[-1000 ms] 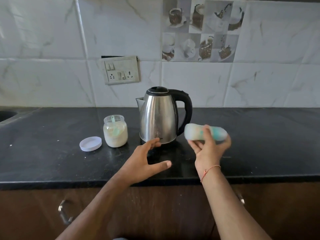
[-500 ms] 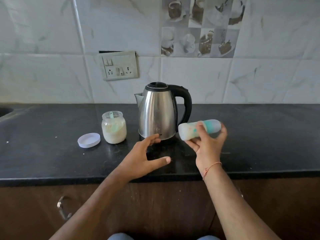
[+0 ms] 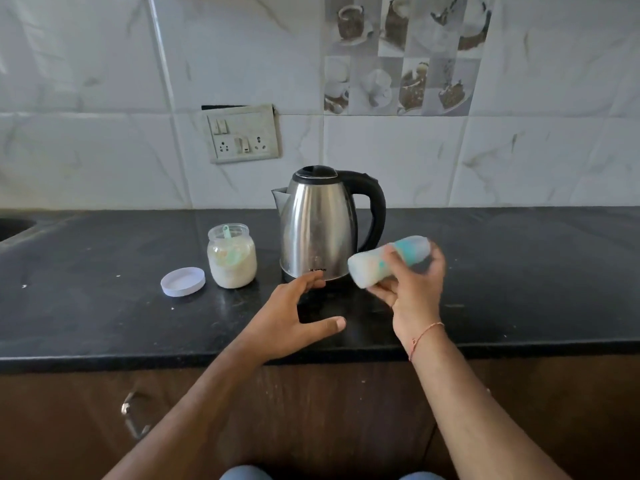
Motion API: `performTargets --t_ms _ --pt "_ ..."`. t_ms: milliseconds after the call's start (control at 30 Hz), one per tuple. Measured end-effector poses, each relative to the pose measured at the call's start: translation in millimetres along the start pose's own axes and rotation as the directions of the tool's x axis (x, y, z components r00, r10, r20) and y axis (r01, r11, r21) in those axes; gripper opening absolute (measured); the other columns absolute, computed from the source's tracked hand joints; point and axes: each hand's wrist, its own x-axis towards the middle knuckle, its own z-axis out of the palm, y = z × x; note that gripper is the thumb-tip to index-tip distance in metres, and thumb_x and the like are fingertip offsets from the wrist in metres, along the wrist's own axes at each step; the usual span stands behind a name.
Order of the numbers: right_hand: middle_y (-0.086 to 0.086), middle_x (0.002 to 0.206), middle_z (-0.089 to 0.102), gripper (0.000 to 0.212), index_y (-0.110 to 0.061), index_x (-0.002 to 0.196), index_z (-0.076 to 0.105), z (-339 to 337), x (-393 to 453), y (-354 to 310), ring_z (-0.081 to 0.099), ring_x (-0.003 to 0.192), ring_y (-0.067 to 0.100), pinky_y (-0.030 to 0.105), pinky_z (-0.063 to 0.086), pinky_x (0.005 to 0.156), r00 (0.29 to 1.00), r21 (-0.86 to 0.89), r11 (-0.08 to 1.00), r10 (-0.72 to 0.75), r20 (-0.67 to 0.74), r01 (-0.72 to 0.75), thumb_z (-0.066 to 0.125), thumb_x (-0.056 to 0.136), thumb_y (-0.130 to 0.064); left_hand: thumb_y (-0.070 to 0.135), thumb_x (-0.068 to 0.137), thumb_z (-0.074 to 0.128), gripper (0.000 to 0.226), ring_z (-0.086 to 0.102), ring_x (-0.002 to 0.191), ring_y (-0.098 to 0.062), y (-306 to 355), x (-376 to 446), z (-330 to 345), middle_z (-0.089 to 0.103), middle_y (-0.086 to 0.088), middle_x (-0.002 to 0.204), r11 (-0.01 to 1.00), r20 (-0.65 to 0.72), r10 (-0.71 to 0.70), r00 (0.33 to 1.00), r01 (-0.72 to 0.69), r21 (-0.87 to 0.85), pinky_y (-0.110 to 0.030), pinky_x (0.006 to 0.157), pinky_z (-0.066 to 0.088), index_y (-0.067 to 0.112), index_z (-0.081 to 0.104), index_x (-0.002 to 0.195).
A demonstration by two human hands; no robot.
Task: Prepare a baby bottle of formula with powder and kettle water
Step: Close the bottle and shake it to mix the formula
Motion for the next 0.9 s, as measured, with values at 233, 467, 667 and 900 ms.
performTargets --t_ms 233,467,667,900 --pt "0.008 0.133 0.065 0.069 -0.041 0.143 0.049 1 0 2 0.075 0.115 0.032 0.052 0.068 0.075 0.989 -0.083 0.994 0.082 0.123 -0.072 0.085 0.091 -0.011 0.087 0.071 0.074 0.115 0.04 0.149 0.001 -1 0 1 0.054 0.03 0.153 1.0 -0.007 0.002 1.0 -0.002 0.008 -0.036 0.126 0.038 0.037 0.035 0.167" --pt "0.011 0.133 0.067 0.07 -0.041 0.144 0.051 -1 -2 3 0.077 0.112 0.032 0.053 0.068 0.078 0.975 -0.116 0.985 0.142 0.169 -0.124 0.087 0.089 -0.015 0.089 0.07 0.074 0.116 0.04 0.149 0.002 -3 1 2 0.053 0.031 0.152 1.0 -0.006 0.0 1.0 0.0 -0.003 -0.038 0.126 0.039 0.039 0.034 0.167" --pt "0.01 0.135 0.065 0.069 -0.038 0.146 0.049 -3 0 0 0.076 0.114 0.035 0.049 0.068 0.074 0.992 -0.029 0.998 0.061 0.113 -0.058 0.085 0.092 -0.015 0.096 0.066 0.071 0.121 0.04 0.148 0.002 -2 -1 3 0.055 0.031 0.151 1.0 -0.014 -0.003 1.0 0.003 -0.01 -0.038 0.126 0.04 0.038 0.035 0.166" --pt "0.006 0.138 0.06 0.072 -0.036 0.15 0.042 -4 5 -4 0.073 0.12 0.035 0.049 0.068 0.076 0.999 0.138 0.99 0.012 -0.035 -0.008 0.083 0.094 -0.015 0.09 0.069 0.071 0.117 0.039 0.147 0.001 0 -1 2 0.054 0.032 0.15 1.0 -0.008 0.005 1.0 -0.005 0.026 -0.032 0.123 0.037 0.038 0.035 0.167"
